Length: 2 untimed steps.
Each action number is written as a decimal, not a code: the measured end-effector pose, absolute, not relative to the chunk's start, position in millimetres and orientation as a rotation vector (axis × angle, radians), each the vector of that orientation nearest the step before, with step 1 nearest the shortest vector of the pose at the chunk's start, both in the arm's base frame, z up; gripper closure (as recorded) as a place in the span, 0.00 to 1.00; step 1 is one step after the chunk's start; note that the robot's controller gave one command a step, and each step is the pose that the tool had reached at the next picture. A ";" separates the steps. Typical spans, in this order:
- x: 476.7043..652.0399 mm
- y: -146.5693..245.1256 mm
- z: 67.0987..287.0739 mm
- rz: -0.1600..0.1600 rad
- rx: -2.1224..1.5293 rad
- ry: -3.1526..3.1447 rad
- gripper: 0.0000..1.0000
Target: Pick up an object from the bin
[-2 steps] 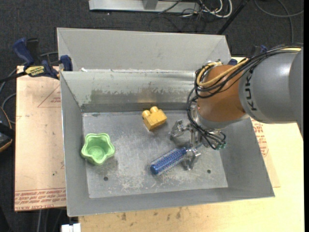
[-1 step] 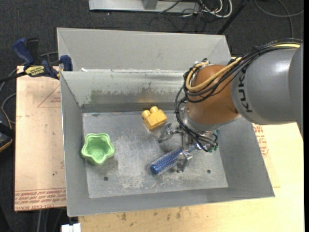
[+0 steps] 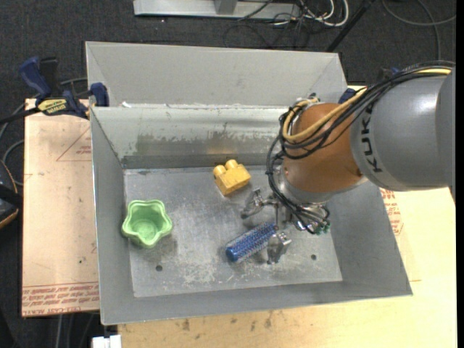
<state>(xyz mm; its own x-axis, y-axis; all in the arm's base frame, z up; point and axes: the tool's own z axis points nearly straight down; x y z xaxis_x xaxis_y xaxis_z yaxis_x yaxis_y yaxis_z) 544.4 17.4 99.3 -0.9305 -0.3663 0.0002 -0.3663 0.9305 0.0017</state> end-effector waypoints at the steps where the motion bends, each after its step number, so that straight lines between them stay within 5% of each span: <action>1: 547.6 27.3 74.9 0.004 0.789 -3.048 0.00; 2: 549.2 27.1 76.9 0.002 0.785 -3.045 0.00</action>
Offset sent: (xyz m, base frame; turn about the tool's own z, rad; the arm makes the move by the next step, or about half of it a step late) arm -0.0004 0.0105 -0.0293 -0.1360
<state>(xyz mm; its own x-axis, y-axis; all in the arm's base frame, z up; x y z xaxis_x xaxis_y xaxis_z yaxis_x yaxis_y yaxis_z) 549.2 27.1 76.9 -0.8753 -0.4835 -0.0027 -0.4835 0.8753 -0.0021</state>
